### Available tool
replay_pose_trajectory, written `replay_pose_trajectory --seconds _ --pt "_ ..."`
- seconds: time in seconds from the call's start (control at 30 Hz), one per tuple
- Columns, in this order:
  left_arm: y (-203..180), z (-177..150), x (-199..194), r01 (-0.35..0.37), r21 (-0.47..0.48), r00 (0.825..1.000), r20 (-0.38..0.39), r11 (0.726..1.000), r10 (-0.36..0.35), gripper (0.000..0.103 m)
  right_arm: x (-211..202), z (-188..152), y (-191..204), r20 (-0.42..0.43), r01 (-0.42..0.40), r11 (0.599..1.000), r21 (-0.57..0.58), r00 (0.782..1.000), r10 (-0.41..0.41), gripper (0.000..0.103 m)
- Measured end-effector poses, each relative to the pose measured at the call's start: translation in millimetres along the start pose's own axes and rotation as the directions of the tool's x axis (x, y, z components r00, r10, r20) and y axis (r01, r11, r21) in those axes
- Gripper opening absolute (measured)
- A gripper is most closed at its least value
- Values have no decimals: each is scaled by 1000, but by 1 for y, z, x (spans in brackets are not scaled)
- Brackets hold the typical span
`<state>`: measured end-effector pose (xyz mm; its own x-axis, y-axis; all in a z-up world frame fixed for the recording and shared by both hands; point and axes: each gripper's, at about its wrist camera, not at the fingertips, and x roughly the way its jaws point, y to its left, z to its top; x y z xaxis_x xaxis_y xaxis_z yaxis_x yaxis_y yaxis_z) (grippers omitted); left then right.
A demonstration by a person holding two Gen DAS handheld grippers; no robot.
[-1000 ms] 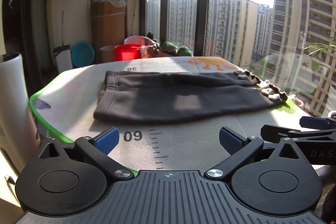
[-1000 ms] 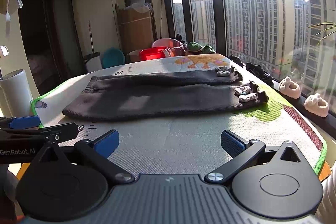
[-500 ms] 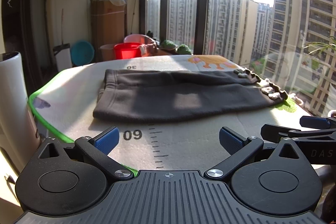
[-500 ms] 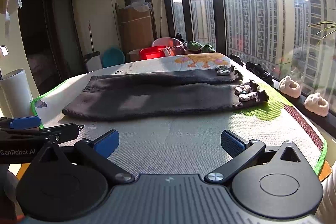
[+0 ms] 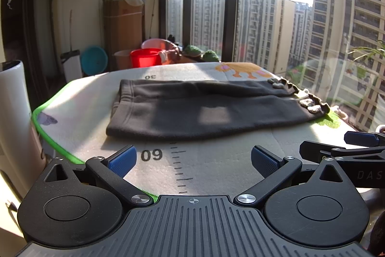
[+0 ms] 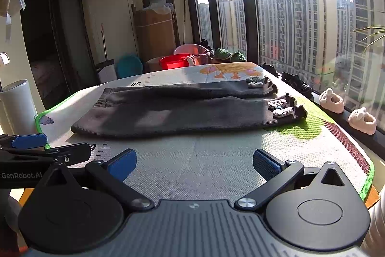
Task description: Fold clothes
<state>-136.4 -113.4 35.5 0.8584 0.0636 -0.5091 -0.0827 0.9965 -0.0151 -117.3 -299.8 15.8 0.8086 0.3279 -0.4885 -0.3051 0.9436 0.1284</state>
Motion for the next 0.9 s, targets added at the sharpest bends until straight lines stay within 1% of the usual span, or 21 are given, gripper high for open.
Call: replay_pose_trajectory --seconds 0.9 --pt "2 1 -1 0 -6 1000 -2 1000 0 103 -1 0 3 -1 1 1000 -2 1000 -1 103"
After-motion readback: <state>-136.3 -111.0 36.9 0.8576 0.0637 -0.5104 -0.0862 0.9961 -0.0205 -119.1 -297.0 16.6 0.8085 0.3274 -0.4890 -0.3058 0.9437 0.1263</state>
